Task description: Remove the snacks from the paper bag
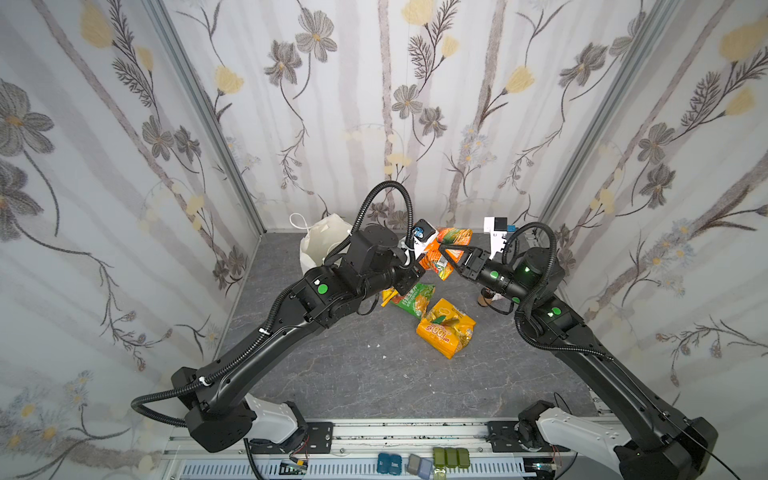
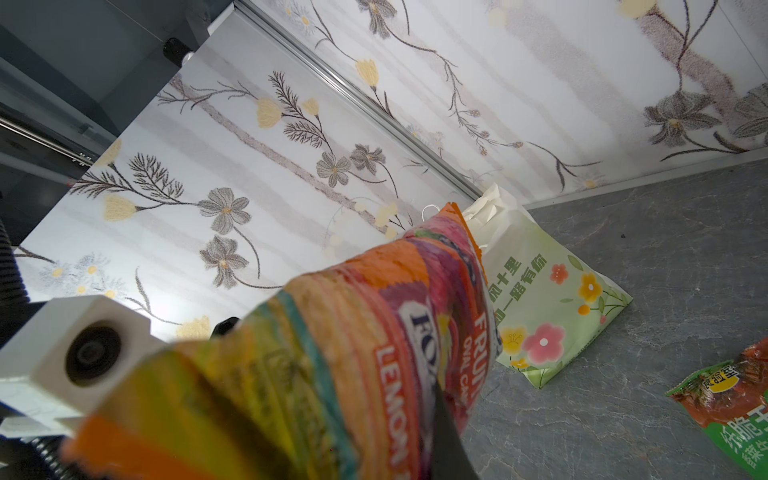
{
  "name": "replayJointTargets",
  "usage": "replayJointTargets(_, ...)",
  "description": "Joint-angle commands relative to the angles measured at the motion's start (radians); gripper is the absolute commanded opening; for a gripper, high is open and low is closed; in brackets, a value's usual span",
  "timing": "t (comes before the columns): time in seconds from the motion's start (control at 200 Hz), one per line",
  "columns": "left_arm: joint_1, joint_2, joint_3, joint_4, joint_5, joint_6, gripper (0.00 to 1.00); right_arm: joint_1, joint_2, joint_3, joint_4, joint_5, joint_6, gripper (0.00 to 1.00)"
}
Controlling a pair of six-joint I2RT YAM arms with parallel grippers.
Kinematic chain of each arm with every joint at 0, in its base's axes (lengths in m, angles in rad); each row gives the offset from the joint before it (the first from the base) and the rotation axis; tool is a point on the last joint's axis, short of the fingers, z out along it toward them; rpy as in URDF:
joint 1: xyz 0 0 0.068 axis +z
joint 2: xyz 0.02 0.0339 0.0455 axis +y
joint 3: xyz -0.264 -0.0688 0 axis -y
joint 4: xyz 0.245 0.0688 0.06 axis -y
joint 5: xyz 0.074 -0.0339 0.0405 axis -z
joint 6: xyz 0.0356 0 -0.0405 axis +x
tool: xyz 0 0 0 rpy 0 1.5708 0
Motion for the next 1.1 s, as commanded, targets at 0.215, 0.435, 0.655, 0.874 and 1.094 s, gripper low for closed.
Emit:
replayJointTargets(0.215,0.005,-0.091,-0.074,0.011,-0.067,-0.031,0.0,-0.113,-0.024,-0.072,0.05,0.14,0.024,0.0)
replayJointTargets(0.435,0.007,-0.107,-0.164,0.017,-0.136,-0.08,0.0,-0.118,-0.043,-0.093,0.033,0.133,0.007,0.0)
replayJointTargets(0.655,0.045,-0.111,-0.342,0.056,-0.189,-0.247,0.0,-0.117,-0.09,-0.174,0.002,0.067,-0.024,0.0)
replayJointTargets(0.874,0.086,-0.057,-0.513,0.176,-0.171,-0.408,0.0,-0.076,-0.179,-0.276,-0.075,0.03,-0.071,0.0)
replayJointTargets(1.094,0.094,0.129,-0.561,0.285,-0.138,-0.464,0.0,0.004,-0.302,-0.434,-0.123,0.055,-0.07,0.0)
